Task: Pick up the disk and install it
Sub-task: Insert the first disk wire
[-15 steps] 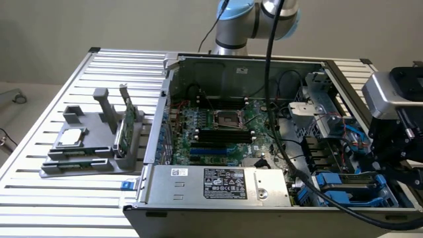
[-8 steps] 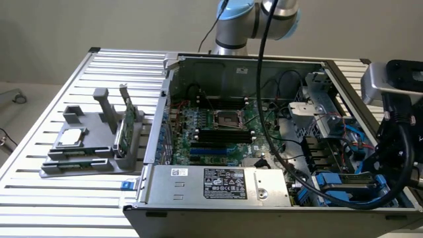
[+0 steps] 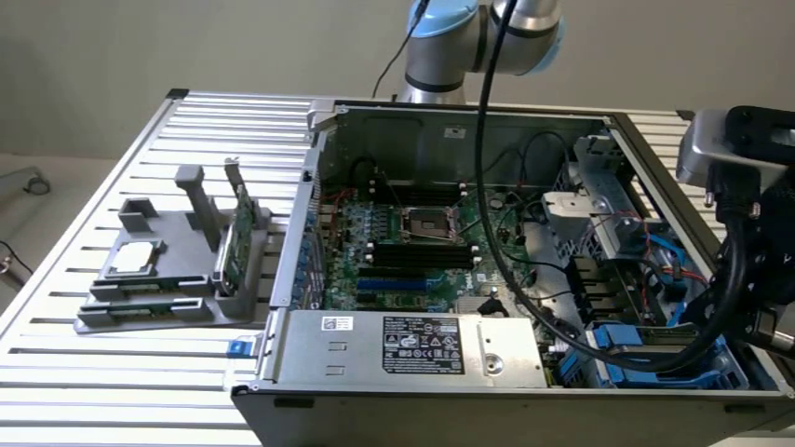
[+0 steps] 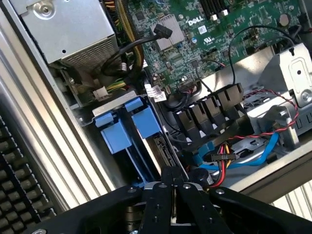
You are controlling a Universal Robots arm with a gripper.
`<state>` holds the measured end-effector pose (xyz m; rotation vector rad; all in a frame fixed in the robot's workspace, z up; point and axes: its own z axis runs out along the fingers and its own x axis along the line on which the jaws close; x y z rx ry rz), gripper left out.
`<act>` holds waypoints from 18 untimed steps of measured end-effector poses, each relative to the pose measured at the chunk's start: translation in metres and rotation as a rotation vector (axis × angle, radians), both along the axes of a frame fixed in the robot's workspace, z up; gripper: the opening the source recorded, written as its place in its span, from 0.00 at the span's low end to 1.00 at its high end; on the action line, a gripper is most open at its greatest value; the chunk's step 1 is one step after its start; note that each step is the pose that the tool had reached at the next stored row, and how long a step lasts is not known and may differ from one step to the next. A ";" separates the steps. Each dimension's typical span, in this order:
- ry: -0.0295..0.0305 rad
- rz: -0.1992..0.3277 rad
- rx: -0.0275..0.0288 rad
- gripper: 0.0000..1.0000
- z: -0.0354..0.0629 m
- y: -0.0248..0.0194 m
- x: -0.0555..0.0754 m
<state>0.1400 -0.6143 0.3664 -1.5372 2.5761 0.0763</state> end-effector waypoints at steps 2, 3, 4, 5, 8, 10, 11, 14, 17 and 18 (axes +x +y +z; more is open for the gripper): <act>0.0003 -0.035 0.0001 0.11 -0.0002 0.0000 0.000; 0.0005 -0.052 0.0002 0.11 -0.0003 0.0000 0.000; 0.0006 -0.070 0.0003 0.11 -0.0004 0.0000 0.000; 0.0008 -0.089 0.0001 0.11 -0.0004 0.0000 0.000; 0.0012 -0.142 0.0001 0.11 -0.0006 0.0000 0.000; 0.0015 -0.177 0.0000 0.11 -0.0006 0.0000 0.000; 0.0017 -0.195 0.0001 0.11 -0.0007 0.0000 0.000; 0.0022 -0.249 0.0001 0.11 -0.0008 0.0000 0.000; 0.0031 -0.299 0.0001 0.11 -0.0009 0.0000 0.000; 0.0037 -0.315 0.0000 0.11 -0.0009 0.0000 0.000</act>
